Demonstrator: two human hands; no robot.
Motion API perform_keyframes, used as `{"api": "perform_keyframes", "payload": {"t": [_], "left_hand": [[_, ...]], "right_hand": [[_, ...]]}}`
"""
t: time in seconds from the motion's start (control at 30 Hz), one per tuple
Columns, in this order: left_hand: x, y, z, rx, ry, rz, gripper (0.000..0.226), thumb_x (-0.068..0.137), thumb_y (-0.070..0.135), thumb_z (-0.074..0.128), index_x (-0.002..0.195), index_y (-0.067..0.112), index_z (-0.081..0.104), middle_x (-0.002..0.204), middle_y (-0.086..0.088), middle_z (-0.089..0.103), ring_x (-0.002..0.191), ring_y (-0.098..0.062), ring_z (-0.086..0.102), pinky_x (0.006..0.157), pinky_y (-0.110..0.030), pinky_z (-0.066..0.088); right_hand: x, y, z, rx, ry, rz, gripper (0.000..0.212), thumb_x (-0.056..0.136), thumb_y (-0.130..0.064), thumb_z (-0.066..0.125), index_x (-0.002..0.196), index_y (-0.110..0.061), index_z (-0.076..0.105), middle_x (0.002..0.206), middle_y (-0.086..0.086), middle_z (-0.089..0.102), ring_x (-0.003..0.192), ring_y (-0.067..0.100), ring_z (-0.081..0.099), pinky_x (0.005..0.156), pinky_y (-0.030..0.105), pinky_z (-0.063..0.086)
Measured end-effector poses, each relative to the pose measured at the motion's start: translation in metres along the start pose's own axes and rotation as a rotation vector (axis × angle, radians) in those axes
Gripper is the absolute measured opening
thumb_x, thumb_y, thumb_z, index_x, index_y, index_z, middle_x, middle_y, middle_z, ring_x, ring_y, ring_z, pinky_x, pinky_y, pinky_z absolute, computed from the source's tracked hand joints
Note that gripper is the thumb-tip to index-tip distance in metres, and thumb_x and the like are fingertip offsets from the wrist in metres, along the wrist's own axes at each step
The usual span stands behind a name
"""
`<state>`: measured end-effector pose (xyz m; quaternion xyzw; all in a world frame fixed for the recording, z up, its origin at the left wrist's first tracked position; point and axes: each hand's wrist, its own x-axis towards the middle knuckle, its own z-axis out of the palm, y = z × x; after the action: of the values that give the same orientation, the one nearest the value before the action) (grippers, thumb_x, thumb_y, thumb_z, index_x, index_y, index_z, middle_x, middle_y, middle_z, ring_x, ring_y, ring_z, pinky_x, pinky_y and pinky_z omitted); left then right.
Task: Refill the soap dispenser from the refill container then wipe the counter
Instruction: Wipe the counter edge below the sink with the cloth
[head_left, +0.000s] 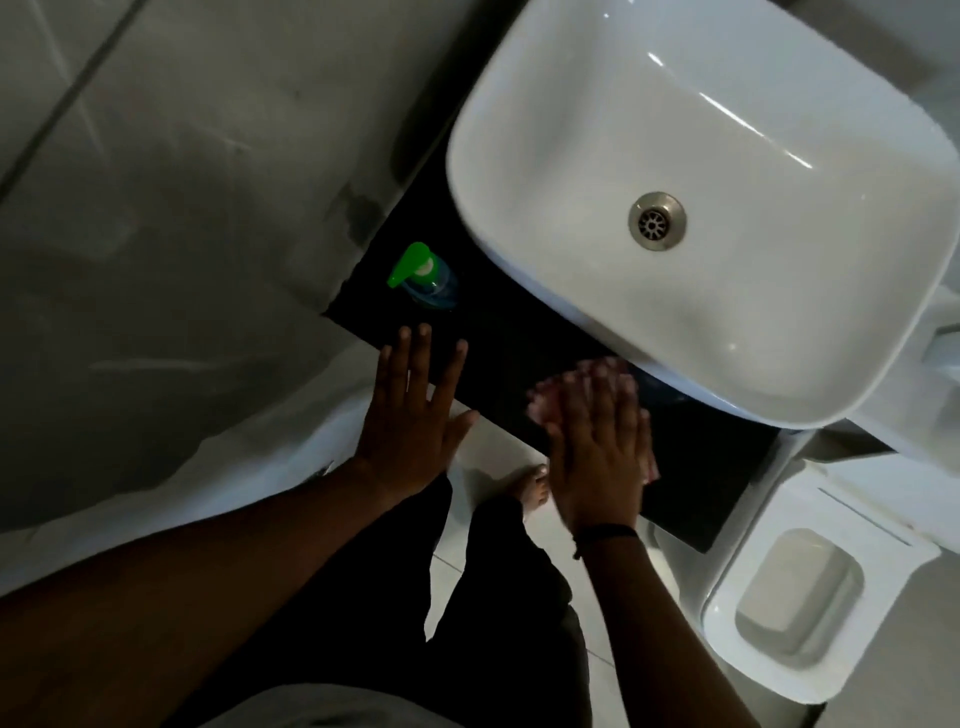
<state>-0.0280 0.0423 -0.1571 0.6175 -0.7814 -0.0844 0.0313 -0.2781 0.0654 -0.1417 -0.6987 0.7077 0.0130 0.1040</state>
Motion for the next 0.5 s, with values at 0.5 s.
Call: {"api": "perform_keyframes", "payload": {"t": [0.5], "left_hand": [[0.010, 0.027, 0.006, 0.028, -0.003, 0.063, 0.076, 0.107, 0.062, 0.027, 0.171, 0.025, 0.008, 0.177, -0.021, 0.002, 0.161, -0.051, 0.002, 0.128, -0.066, -0.004]], "right_hand": [[-0.041, 0.097, -0.015, 0.099, 0.087, 0.440, 0.063, 0.106, -0.048, 0.029, 0.164, -0.032, 0.011, 0.173, 0.002, 0.004, 0.160, 0.030, 0.001, 0.127, 0.055, 0.014]]}}
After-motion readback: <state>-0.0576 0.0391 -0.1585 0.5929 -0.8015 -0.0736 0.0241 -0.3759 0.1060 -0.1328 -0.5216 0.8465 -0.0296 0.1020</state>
